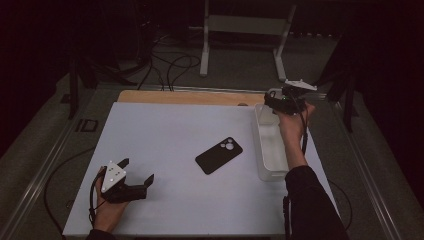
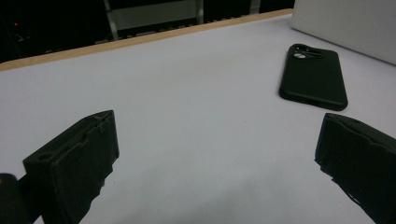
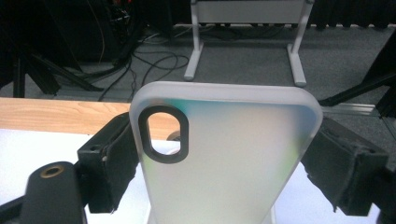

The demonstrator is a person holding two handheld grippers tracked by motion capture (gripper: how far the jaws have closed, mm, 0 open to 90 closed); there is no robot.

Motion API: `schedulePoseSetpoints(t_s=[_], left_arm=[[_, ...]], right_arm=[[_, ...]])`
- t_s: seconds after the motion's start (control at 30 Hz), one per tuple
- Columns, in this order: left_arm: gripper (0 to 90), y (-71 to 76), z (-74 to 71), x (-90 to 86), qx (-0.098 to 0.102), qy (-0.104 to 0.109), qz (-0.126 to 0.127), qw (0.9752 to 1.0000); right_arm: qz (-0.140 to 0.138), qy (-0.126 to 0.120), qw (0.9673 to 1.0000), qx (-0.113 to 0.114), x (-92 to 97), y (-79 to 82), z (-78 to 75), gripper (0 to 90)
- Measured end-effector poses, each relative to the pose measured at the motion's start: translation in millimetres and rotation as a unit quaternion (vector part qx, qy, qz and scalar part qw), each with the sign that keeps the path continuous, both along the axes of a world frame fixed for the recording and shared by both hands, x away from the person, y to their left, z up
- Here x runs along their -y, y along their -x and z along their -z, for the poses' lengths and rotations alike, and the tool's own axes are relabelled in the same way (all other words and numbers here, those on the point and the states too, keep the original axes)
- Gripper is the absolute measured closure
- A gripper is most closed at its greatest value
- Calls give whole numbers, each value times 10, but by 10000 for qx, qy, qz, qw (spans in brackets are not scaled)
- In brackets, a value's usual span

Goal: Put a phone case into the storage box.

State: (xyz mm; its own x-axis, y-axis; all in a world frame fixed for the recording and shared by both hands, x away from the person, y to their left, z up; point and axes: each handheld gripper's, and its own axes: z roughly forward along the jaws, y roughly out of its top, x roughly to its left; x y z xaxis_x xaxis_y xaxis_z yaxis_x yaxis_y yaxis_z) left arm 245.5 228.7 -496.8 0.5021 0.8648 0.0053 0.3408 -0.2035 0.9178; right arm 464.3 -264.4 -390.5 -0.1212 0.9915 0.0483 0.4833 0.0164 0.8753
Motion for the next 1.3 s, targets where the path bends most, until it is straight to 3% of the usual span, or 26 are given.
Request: schedulePoseSetpoints(t_s=[0.33, 0.93, 1.13, 1.3], left_arm=[[0, 10, -7, -18, 19, 19, -10, 10000], [0, 17, -7, -4, 5, 21, 36, 10000], [0, 16, -5, -2, -4, 6, 41, 10000], [0, 19, -6, 4, -2, 3, 42, 10000]], right_arm=[[20, 195, 9994, -273, -76, -109, 198, 165], [122, 234, 9969, -739, -121, -217, 424, 165], [177, 286, 9958, -854, -138, -224, 456, 164], [217, 323, 9962, -784, -165, -248, 478, 162]])
